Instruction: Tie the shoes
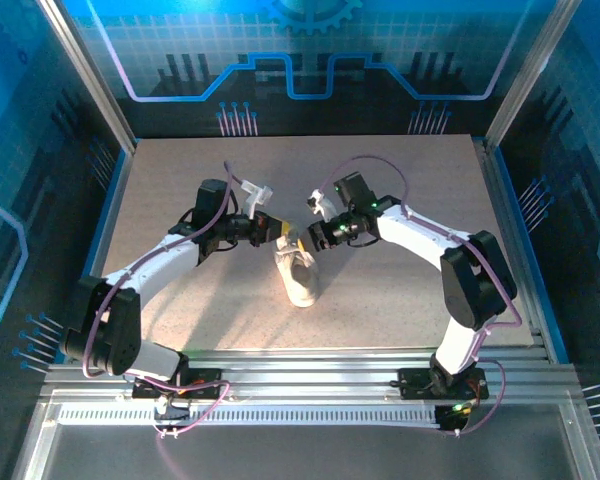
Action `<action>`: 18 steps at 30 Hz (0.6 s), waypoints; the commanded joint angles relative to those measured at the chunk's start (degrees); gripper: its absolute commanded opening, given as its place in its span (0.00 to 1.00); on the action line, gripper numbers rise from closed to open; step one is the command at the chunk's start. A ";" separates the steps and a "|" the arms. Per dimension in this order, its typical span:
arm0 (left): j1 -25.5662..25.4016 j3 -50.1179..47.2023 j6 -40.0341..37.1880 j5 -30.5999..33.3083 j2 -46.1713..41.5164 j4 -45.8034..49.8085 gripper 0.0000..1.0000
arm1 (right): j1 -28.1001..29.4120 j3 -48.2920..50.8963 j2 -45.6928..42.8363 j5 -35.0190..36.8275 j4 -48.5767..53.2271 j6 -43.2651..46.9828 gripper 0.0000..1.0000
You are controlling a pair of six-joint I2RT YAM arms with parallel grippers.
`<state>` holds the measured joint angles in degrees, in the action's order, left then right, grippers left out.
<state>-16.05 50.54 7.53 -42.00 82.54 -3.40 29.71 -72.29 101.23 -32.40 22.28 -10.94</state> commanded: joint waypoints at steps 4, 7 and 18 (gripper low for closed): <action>-0.28 -0.47 0.14 0.41 -0.73 -1.57 0.00 | -0.67 -6.52 6.10 -4.65 1.82 0.30 0.46; -0.29 -0.45 0.12 0.44 -1.02 -1.52 0.00 | -0.67 -8.87 9.17 -5.65 2.77 0.72 0.46; -0.28 -0.89 -0.40 0.60 -2.39 -0.74 0.00 | 0.03 -15.99 15.67 -5.82 9.99 5.00 0.43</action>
<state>-16.05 50.33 7.51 -41.78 82.08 -3.36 29.56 -85.62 115.57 -36.53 27.66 -8.62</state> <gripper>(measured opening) 0.045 0.434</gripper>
